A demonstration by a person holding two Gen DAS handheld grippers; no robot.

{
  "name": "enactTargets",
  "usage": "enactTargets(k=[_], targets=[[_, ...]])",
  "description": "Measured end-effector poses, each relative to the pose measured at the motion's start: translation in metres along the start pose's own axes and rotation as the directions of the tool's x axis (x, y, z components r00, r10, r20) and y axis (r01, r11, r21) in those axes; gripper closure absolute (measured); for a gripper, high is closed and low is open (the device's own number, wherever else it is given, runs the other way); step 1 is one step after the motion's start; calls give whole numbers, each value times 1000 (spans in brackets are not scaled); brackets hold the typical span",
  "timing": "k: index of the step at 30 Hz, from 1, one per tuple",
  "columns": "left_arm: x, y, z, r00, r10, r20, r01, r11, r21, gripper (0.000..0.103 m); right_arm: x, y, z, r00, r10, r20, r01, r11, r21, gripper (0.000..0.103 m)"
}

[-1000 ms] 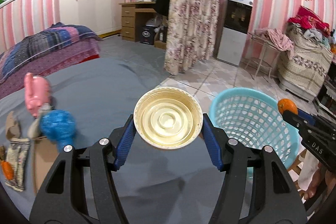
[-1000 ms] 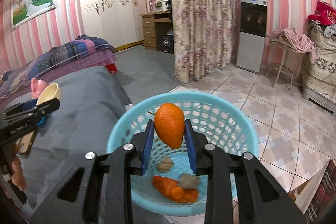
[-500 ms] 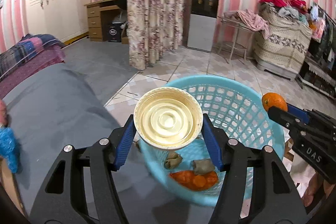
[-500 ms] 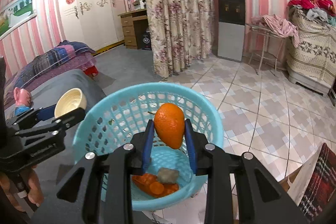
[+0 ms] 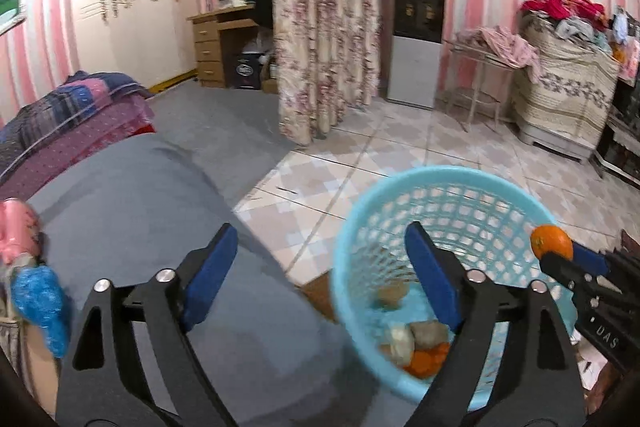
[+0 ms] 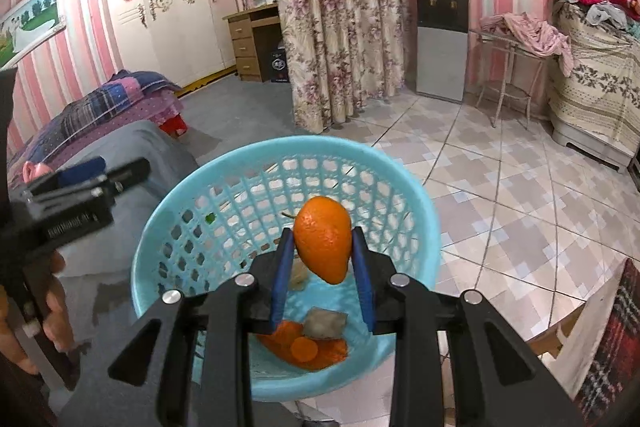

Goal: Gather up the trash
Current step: 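Open both grippers to drop the cup and orange into the basket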

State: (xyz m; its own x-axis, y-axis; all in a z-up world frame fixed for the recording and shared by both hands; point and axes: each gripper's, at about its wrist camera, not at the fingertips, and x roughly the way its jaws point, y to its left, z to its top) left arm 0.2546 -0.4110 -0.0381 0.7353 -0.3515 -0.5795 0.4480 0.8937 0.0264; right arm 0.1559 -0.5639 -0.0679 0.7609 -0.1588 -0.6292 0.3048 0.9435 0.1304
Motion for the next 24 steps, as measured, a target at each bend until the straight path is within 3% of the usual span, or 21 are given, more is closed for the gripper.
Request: enactTargets(k=[9,10,14,19,22,24], targets=[[-23,45,-7,997,73,7,-73,995,-63,11,9,29,-7,1000,-5,-20,4,999,-49,70],[-26,51,-7,997,74,7,-73,995,-74,11,9,32,-7,1000,-6,-19,5,999,-53,66],[-37,64,-11,995,96,13,-94,992,-86,11,1,36,-2,1000,-22,17,23,999,-39,32],[-51,77,-12,993,117,24,-114,988,-105,10,-7,41,3,999,-18,47,19,999,-30,16],[-58,82,-12,991,129,33,-125,986,-111,10,-9,46,5,999,-19,48,21,999,-35,15],[-64,87,-12,990,139,37,-135,985,-111,10,-11,48,5,998,-17,53,19,999,-34,9]])
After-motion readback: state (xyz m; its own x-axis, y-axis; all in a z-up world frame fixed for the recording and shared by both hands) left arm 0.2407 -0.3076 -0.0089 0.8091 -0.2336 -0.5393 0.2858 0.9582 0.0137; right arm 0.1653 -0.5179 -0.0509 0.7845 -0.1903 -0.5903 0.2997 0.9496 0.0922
